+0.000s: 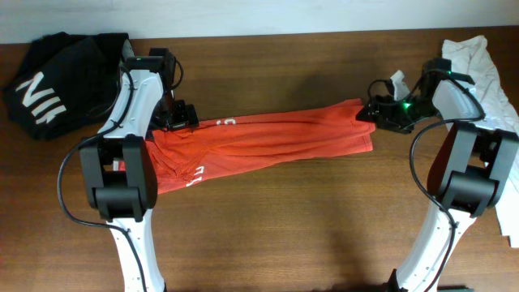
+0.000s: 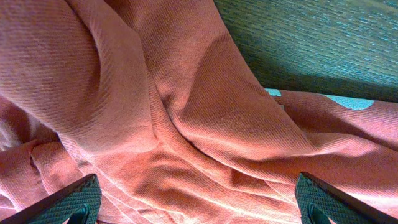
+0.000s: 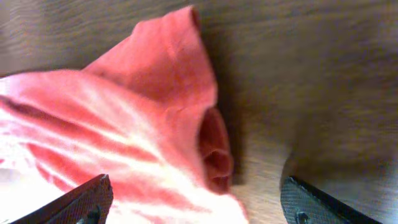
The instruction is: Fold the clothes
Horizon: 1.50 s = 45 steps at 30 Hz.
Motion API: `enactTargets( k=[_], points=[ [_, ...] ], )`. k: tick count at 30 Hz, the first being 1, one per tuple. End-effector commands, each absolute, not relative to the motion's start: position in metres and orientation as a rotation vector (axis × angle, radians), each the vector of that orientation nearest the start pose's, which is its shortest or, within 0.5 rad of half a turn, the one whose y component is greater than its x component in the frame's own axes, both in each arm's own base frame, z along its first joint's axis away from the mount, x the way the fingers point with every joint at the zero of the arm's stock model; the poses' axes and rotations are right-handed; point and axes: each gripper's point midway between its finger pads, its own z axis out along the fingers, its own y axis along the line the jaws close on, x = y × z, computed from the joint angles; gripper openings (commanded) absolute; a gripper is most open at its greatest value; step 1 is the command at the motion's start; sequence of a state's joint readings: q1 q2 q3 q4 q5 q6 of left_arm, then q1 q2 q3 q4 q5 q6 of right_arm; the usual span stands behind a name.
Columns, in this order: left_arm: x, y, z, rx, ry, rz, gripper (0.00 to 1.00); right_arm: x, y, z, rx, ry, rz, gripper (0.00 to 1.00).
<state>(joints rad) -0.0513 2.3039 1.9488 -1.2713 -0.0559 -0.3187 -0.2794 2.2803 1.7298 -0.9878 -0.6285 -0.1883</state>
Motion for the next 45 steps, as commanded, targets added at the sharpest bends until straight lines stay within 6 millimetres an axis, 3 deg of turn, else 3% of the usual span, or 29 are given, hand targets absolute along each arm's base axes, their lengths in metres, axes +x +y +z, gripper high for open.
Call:
enactTargets(
  k=[1, 2, 6, 7, 8, 10, 14, 18, 21, 27, 32, 40, 45],
  points=[
    [0.441, -0.014, 0.051, -0.433, 3.11, 0.07, 0.99, 0.436, 0.002, 0.011, 0.051, 2.883, 0.948, 0.91],
    [0.442, -0.014, 0.051, -0.433, 3.108, 0.069, 0.99, 0.436, 0.01, 0.011, 0.027, 2.891, 0.953, 0.89],
    [0.442, -0.014, 0.051, -0.433, 3.108, 0.069, 0.99, 0.434, 0.033, 0.01, -0.026, 2.913, 0.959, 0.66],
    [0.442, -0.014, 0.051, -0.433, 3.108, 0.069, 0.99, 0.434, 0.035, 0.01, -0.012, 2.919, 0.96, 0.56],
    [0.442, -0.014, 0.051, -0.433, 3.108, 0.069, 0.99, 0.434, 0.034, 0.01, 0.006, 2.924, 0.957, 0.23],
    [0.441, -0.014, 0.051, -0.433, 3.108, 0.069, 0.99, 0.435, 0.015, 0.004, 0.099, 2.978, 0.833, 0.04],
    [0.441, -0.021, 0.051, -0.434, 3.115, 0.003, 0.99, 0.437, -0.025, 0.018, 0.219, 3.025, 0.674, 0.04],
    [0.438, -0.05, 0.053, -0.428, 3.143, -0.237, 0.99, 0.438, -0.076, 0.055, 0.488, 3.04, 0.488, 0.04],
    [0.436, -0.081, 0.055, -0.354, 3.155, -0.344, 0.99, 0.43, -0.083, 0.083, 0.513, 3.062, 0.419, 0.04],
    [0.439, -0.114, 0.055, -0.229, 3.13, -0.341, 0.99, 0.427, -0.043, 0.101, 0.364, 3.099, 0.396, 0.04],
    [0.443, -0.116, 0.055, -0.288, 3.113, -0.346, 0.99, 0.426, 0.013, 0.1, 0.145, 3.149, 0.349, 0.04],
    [0.446, -0.116, 0.055, -0.283, 3.099, -0.35, 0.99, 0.408, 0.12, 0.1, -0.245, 3.176, 0.343, 0.04],
    [0.446, -0.116, 0.055, -0.283, 3.099, -0.35, 0.99, 0.403, 0.15, 0.097, -0.354, 3.157, 0.351, 0.04]
  ],
)
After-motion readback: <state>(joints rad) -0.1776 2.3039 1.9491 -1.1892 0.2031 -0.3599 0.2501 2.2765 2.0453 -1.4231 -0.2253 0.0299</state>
